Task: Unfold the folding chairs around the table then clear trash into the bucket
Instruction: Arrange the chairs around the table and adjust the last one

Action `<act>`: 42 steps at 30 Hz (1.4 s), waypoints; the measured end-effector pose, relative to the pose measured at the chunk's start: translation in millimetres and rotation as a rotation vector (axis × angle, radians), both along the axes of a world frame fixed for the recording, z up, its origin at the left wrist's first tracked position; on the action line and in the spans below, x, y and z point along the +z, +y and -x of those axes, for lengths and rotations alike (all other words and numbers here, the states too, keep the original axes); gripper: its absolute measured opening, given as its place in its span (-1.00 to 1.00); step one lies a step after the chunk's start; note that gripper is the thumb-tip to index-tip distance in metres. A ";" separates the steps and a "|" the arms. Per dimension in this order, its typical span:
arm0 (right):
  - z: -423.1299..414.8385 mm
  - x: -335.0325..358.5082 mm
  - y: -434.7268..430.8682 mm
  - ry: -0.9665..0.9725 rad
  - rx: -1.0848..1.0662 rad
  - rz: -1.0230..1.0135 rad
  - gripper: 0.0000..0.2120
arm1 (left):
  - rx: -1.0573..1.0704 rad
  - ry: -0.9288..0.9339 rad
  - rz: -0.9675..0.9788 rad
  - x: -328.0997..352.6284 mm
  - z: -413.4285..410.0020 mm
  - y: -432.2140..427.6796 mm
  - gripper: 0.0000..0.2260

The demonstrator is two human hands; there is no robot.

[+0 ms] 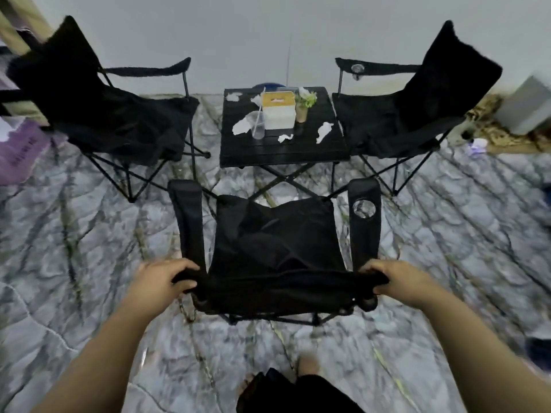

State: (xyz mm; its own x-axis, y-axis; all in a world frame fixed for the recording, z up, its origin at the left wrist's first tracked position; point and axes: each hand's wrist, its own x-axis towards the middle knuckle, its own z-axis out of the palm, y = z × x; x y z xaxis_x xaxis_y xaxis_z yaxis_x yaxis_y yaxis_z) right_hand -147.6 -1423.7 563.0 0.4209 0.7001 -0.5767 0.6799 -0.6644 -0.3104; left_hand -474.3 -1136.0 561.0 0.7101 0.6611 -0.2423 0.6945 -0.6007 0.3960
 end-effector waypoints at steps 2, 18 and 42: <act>-1.2 -4.2 -8.5 -0.043 -0.061 -0.035 -0.59 | -0.010 -0.020 0.138 2.1 -1.9 5.1 -0.79; -62.5 -3.1 11.9 -0.104 -0.276 -0.121 -0.68 | 0.011 -0.053 0.241 0.3 -72.2 28.9 -0.87; -102.5 29.8 88.5 -0.024 0.004 -0.024 -0.65 | 0.203 -0.146 0.378 10.4 -110.8 52.5 -0.74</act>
